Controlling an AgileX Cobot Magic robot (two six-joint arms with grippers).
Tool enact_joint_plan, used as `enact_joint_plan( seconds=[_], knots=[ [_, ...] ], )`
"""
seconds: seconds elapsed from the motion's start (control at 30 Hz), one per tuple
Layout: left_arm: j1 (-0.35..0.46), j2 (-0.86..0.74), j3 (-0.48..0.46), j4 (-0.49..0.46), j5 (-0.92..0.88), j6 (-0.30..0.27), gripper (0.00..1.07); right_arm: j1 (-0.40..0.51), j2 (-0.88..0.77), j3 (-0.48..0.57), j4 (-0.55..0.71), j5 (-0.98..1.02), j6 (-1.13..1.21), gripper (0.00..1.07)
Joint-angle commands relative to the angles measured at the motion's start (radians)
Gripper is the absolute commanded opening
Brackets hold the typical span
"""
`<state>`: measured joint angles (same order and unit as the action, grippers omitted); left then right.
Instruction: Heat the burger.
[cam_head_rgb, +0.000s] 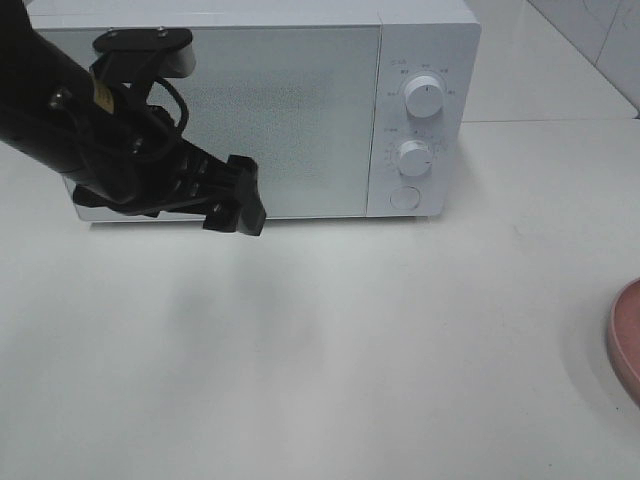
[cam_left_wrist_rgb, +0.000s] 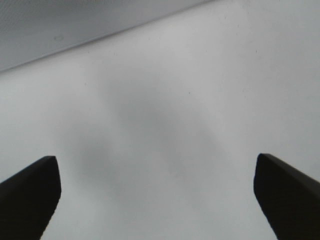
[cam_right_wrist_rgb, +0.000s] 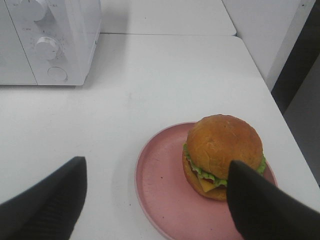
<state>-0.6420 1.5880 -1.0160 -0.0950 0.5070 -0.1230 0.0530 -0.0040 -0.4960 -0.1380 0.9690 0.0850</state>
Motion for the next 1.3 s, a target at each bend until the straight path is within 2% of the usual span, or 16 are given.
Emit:
enact_joint_plan(
  seconds=[0.03, 0.17, 0.27, 0.37, 0.43, 0.5, 0.53, 0.57, 0.63, 0.67, 0.73, 0.77, 0.83, 0.93, 1.0, 1.3],
  knots=[
    [-0.005, -0.061, -0.008, -0.005, 0.160, -0.004, 0.98, -0.004, -0.025, 0.002, -0.001, -0.007, -0.006, 0.73],
    [0.011, -0.103, -0.008, -0.006, 0.289, -0.003, 0.98, -0.004, -0.025, 0.002, -0.001, -0.007, -0.006, 0.73],
    [0.020, -0.109, -0.008, -0.006, 0.312, -0.003, 0.98, -0.004, -0.025, 0.002, -0.001, -0.007, -0.006, 0.73],
    [0.060, -0.125, -0.008, -0.005, 0.390, -0.003, 0.98, -0.004, -0.025, 0.002, -0.001, -0.007, -0.006, 0.73],
    [0.144, -0.146, -0.008, -0.002, 0.463, -0.001, 0.98, -0.004, -0.025, 0.002, -0.001, -0.007, -0.006, 0.73],
    [0.163, -0.150, -0.007, -0.002, 0.482, 0.003, 0.98, -0.004, -0.025, 0.002, -0.001, -0.007, -0.006, 0.73],
    [0.217, -0.163, -0.006, -0.002, 0.513, 0.019, 0.98, -0.004, -0.025, 0.002, -0.002, -0.007, -0.006, 0.73],
    [0.217, -0.163, -0.006, -0.002, 0.513, 0.019, 0.98, -0.004, -0.025, 0.002, -0.002, -0.007, -0.006, 0.73],
    [0.298, -0.186, 0.017, 0.004, 0.538, 0.040, 0.98, -0.004, -0.025, 0.002, -0.002, -0.007, -0.006, 0.73],
    [0.298, -0.186, 0.017, 0.004, 0.538, 0.040, 0.98, -0.004, -0.025, 0.002, -0.002, -0.007, -0.006, 0.73],
    [0.379, -0.215, 0.069, 0.005, 0.546, 0.054, 0.98, -0.004, -0.025, 0.002, -0.002, -0.007, -0.006, 0.73],
    [0.379, -0.215, 0.069, 0.005, 0.546, 0.054, 0.98, -0.004, -0.025, 0.002, -0.002, -0.007, -0.006, 0.73],
    [0.452, -0.252, 0.131, 0.004, 0.567, 0.058, 0.98, -0.004, -0.025, 0.002, -0.002, -0.007, -0.006, 0.73],
    [0.474, -0.268, 0.153, 0.007, 0.576, 0.060, 0.98, -0.004, -0.025, 0.002, -0.002, -0.007, -0.006, 0.73],
    [0.526, -0.340, 0.223, 0.010, 0.604, 0.061, 0.98, -0.004, -0.025, 0.002, -0.002, -0.007, -0.006, 0.73],
    [0.531, -0.547, 0.368, 0.045, 0.655, 0.061, 0.98, -0.004, -0.025, 0.002, -0.002, -0.007, -0.006, 0.73]
  ],
)
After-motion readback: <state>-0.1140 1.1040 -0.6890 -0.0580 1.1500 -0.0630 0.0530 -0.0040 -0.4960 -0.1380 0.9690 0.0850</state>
